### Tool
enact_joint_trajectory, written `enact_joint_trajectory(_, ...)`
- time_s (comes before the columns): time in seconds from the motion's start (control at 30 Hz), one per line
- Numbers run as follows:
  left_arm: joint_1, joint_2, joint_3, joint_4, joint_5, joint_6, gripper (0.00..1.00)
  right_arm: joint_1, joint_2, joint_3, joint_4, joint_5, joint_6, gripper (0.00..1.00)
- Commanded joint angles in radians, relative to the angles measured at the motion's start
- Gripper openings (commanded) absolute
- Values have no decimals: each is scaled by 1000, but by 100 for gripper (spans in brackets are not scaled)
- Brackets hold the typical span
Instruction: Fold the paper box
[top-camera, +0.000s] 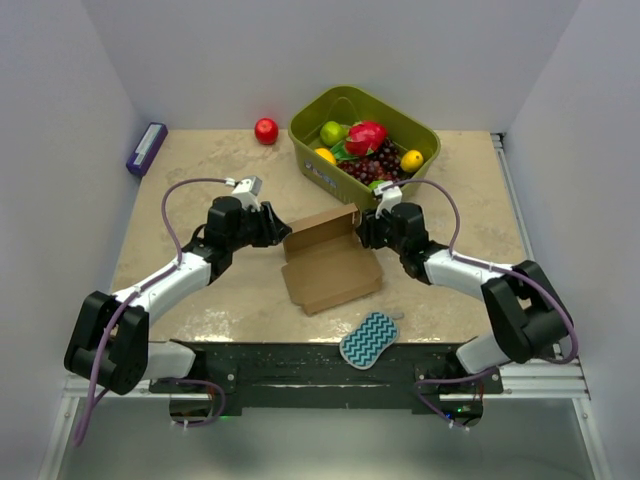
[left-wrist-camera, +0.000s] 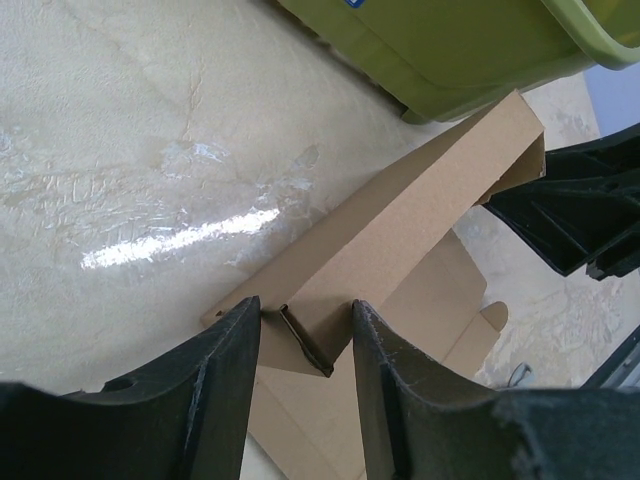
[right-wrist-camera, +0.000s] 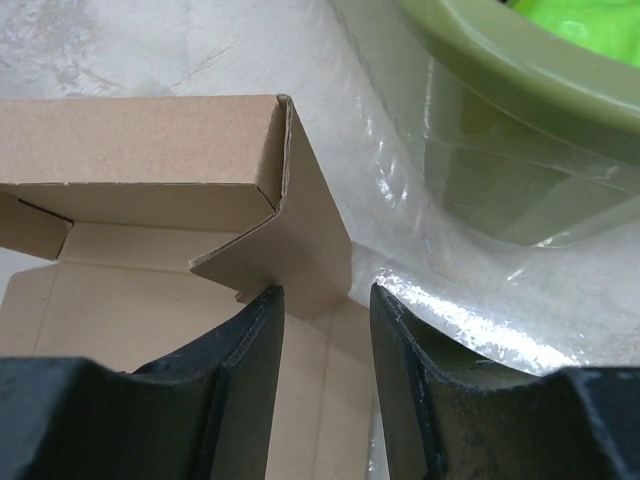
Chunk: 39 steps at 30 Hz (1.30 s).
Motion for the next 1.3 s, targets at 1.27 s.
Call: enact_joint_trajectory(1.27,8,39,186,-313,-107,179,79,-3,211,88,345,-152,-271,43)
